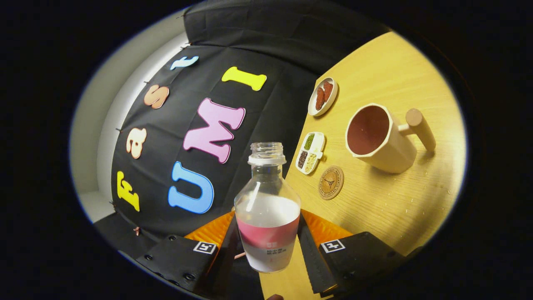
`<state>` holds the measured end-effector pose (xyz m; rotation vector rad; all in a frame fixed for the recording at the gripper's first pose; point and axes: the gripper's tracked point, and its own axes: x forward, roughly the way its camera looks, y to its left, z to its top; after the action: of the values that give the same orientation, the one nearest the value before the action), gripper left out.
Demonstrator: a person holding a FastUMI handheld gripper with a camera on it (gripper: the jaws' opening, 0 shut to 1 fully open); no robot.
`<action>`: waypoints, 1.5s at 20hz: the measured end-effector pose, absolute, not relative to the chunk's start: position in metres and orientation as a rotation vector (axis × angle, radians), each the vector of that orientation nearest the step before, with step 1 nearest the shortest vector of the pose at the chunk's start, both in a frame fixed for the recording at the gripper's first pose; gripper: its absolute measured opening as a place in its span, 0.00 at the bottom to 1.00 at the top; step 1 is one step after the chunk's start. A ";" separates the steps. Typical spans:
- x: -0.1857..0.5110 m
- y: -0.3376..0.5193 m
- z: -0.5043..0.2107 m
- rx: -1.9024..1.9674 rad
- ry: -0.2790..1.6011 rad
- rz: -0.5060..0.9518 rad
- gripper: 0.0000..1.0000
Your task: Take the bottle from table, then pour the juice into the cup, finally place the bottle on the coaster
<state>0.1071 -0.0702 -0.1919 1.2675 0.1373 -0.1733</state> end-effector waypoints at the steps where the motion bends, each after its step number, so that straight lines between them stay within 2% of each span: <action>1: 0.110 -0.075 -0.192 1.295 0.129 -0.186 0.75; 11: 0.121 -0.105 -0.205 1.501 0.080 -0.296 0.75; 30: 0.122 -0.115 -0.226 1.731 0.050 -0.392 0.75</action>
<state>0.1225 -0.1154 -0.2260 1.7307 0.0498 -0.3924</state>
